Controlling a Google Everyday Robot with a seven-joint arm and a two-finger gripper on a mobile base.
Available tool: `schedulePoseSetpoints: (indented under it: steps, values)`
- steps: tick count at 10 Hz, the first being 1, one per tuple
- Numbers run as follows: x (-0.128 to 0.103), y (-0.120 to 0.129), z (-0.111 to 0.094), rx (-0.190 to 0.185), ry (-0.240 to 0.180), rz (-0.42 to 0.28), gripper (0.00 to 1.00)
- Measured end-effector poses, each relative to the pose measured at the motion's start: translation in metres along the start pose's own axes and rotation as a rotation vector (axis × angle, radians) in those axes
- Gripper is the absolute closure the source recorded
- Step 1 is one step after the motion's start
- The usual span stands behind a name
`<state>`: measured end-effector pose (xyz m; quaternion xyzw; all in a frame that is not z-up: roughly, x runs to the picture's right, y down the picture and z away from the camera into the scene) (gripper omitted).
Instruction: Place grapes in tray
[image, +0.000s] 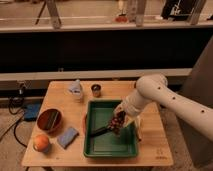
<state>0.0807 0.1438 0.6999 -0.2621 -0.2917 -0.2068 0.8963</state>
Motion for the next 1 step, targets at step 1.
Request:
schedulePoseSetpoints:
  steps: [1]
  values:
    - [0.001, 0.0004, -0.0037, 0.007, -0.004, -0.001, 0.2]
